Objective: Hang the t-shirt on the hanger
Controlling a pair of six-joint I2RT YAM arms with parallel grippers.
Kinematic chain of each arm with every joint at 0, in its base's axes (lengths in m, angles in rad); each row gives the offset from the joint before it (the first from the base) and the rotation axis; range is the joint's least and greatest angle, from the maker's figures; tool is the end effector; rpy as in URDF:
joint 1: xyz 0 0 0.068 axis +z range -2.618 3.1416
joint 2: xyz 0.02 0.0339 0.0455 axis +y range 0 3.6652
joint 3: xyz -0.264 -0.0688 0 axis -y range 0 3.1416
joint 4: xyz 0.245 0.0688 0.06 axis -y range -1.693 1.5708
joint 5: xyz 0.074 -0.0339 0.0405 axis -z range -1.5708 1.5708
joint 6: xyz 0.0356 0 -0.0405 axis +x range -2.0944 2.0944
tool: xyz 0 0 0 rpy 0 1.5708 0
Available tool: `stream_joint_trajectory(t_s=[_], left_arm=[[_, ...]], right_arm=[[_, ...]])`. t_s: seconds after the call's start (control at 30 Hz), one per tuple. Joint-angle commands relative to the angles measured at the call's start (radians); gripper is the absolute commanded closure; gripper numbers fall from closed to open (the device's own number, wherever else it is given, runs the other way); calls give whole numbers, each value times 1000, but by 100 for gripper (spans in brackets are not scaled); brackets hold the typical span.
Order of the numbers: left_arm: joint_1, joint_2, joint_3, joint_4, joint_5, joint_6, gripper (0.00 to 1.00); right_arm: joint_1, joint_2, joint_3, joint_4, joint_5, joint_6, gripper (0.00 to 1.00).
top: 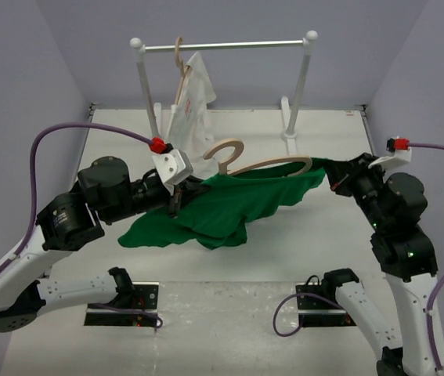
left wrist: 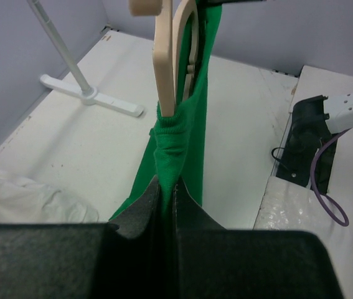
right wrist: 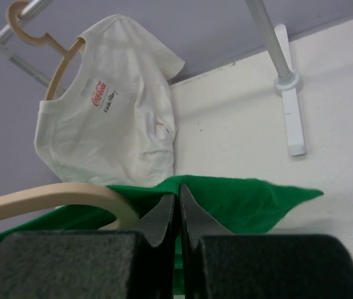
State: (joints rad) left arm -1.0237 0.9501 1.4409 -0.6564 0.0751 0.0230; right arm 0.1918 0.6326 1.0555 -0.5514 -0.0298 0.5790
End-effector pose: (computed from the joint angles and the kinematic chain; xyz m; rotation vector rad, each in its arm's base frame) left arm 0.0821 -0.1400 0.4786 0.9508 1.5330 -0.7918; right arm 0.1123 0.0229 0.4108 0.3116 1.7075 0.5975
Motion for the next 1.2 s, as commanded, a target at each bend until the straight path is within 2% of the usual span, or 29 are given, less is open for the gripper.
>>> stream_joint_trajectory(t_s=[0.0,0.13,0.33,0.47,0.57,0.67,0.77,0.93,1.0,1.13,1.17], left_arm=[[2,-4,49,20,-64,-2,100],[1,27,39,96,-61,-4,100],[1,128,71,178,46,-30,100],[1,177,7,312,154,-103,100],[1,199,-54,385,167,-131,100],[1,216,-123,489,123,-163,100],[1,219,-165,602,132,-190,100],[1,244,-194,674,156,-225,100],[2,212,-245,711,138,-224,100],[8,158,-296,682,144,-216,100],[14,152,-296,652,147,-216,100]], right_arm=[[-26,73,237,-152,-70,-127,100],[-25,132,314,-207,-295,-150,100],[-25,176,400,-273,-312,-198,100],[-22,239,515,-316,-370,-204,100],[16,262,572,-325,-444,-205,100],[93,263,551,-311,-604,-229,100],[136,250,494,-320,-652,-274,100],[138,237,335,-302,-691,-317,100],[138,212,284,-292,-609,-318,92],[136,138,270,-283,-382,-310,69],[136,135,285,-288,-334,-309,59]])
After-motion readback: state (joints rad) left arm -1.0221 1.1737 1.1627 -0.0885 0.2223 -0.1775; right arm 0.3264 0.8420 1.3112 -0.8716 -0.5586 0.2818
